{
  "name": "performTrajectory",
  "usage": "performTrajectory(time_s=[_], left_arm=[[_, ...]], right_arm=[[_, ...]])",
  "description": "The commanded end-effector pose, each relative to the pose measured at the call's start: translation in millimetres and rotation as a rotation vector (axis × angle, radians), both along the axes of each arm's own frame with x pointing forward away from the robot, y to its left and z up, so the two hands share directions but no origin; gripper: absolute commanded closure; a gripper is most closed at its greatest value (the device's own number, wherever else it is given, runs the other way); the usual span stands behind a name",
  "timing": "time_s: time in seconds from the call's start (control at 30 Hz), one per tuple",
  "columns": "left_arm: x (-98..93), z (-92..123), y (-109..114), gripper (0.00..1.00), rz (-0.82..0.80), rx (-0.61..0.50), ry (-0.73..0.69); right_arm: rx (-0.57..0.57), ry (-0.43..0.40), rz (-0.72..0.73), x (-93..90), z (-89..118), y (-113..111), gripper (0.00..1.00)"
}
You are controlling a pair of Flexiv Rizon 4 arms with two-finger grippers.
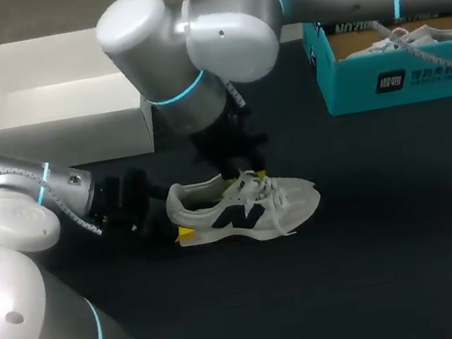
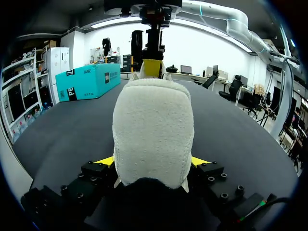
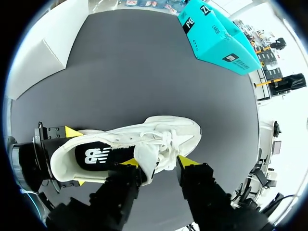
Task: Take the shoe out of the shoebox, open the shoe tongue, remove and reinsert the insole, then place the shoe into the shoebox
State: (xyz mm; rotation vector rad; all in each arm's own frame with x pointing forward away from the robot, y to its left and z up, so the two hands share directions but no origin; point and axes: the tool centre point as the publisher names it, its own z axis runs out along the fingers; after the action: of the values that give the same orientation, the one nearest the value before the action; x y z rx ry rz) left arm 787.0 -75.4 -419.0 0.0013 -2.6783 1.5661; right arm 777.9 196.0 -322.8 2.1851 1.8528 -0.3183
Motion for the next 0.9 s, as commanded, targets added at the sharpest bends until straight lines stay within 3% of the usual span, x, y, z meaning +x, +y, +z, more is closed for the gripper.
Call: performTrajectory(time_s=[0.03,0.57,0.9], left_arm=[[0.2,-1.1,-0.1,1.0,-0.002,0.002,0.002],[0.2,-1.1,-0.1,1.0,-0.002,0.002,0.002],[0.2,-1.1,-0.1,1.0,-0.002,0.002,0.002]], right_arm=[[0.035,-0.01,-0.046,-0.2,-3.4,-8.7,1.0],[0.016,-0.023,-0.113,19.3,5.8,-59.1,1.0],[-0.009,0.024,-0.178,16.6,-25.6,-88.3,1.0]])
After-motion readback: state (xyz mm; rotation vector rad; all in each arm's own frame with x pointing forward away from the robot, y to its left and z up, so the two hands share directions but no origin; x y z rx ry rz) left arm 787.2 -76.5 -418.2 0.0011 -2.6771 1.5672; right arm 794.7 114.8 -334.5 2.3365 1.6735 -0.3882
